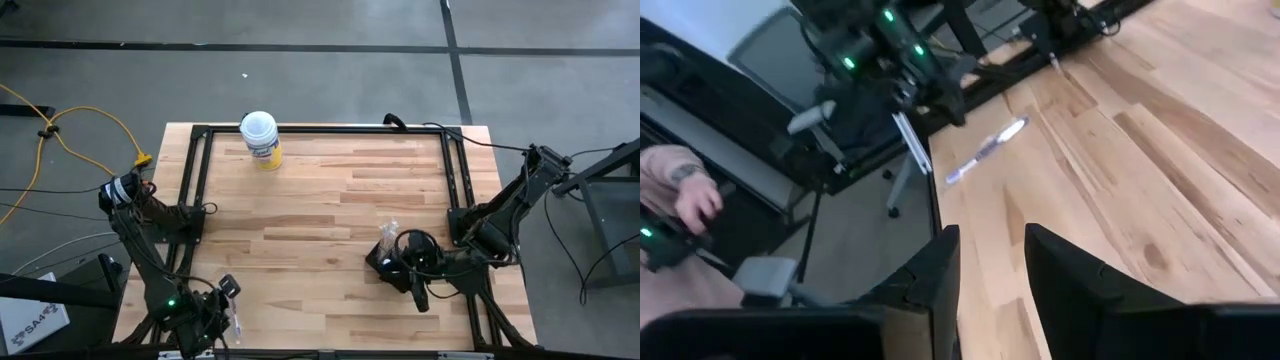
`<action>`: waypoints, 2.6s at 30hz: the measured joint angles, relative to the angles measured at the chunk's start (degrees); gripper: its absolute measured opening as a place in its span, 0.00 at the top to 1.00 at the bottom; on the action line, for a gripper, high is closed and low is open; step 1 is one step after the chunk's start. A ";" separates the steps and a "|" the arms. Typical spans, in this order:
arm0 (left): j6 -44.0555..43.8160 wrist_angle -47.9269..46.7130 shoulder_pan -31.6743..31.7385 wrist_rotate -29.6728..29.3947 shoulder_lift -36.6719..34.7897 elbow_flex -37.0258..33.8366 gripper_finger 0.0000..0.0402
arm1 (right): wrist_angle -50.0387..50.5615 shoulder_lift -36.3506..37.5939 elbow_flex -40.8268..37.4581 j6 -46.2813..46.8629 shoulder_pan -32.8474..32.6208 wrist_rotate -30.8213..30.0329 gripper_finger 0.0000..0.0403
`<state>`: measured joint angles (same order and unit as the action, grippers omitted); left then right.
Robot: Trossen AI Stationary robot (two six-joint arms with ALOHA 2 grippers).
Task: Pick & Place toothbrushing station
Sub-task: Put the purple toothbrush into the wire organizer
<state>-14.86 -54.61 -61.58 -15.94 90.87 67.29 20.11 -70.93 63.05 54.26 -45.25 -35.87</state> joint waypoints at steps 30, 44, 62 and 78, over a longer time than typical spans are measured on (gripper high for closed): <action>14.10 13.84 5.34 8.11 -0.02 -10.52 0.87 | -8.82 -7.16 0.00 0.52 0.74 1.59 0.73; 16.52 14.50 5.85 9.56 -0.02 -11.20 0.69 | -8.76 -7.16 0.00 0.57 0.74 1.57 0.73; 17.07 23.16 7.67 10.05 -0.20 -19.43 0.68 | -8.78 -7.14 0.00 0.63 0.75 1.55 0.73; 18.06 23.40 7.91 11.83 -0.13 -19.64 0.93 | -8.77 -7.14 0.00 1.44 0.74 1.55 0.73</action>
<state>3.20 -31.21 -53.67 -4.11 90.74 47.66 11.34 -78.06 63.05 55.70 -44.51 -34.33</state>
